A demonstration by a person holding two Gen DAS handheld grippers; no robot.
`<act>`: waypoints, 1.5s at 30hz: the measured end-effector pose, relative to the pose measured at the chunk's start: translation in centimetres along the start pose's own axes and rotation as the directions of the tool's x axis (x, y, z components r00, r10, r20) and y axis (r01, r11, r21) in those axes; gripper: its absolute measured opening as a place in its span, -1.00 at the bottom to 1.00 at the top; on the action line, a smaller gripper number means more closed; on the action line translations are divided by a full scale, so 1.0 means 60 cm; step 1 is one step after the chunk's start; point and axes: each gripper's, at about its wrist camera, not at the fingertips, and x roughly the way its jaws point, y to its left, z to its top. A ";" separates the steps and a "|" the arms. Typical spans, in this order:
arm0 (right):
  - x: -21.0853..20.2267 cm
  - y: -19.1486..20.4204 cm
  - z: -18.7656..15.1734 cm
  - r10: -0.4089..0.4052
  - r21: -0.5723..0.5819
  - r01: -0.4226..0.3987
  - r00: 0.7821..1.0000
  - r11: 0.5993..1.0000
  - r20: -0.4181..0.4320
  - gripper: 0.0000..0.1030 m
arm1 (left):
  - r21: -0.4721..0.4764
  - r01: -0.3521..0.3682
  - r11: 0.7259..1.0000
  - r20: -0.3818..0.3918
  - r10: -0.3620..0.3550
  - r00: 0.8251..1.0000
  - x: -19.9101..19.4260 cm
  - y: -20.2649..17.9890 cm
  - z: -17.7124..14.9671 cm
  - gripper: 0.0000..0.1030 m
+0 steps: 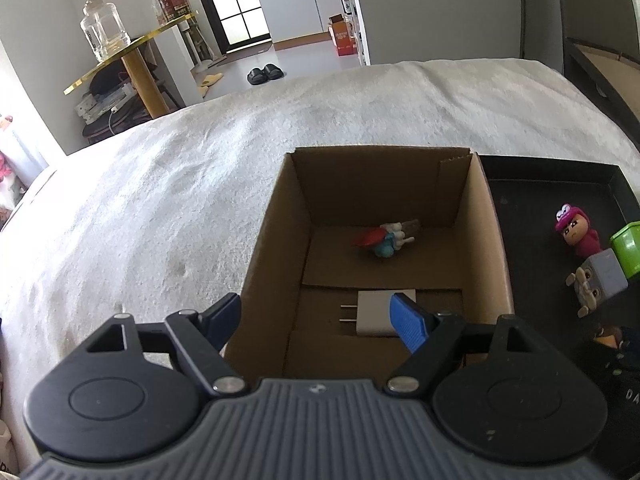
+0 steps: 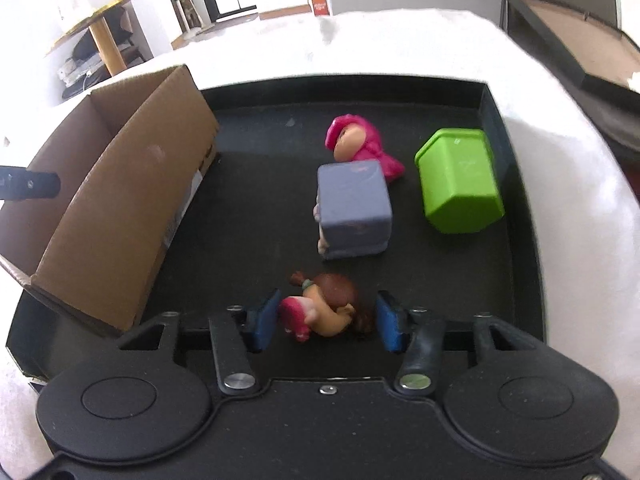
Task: Organize rigid objects
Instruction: 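Return the right gripper to the tray and grasp the brown-haired doll, then lift the brown-haired doll with the right gripper, lower into box, open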
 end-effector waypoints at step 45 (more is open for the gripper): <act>-0.060 0.144 0.123 0.155 -0.132 -0.129 0.965 0.983 0.212 -0.18 | -0.133 -0.002 0.991 -0.013 0.000 1.000 0.031 0.104 -0.026 0.56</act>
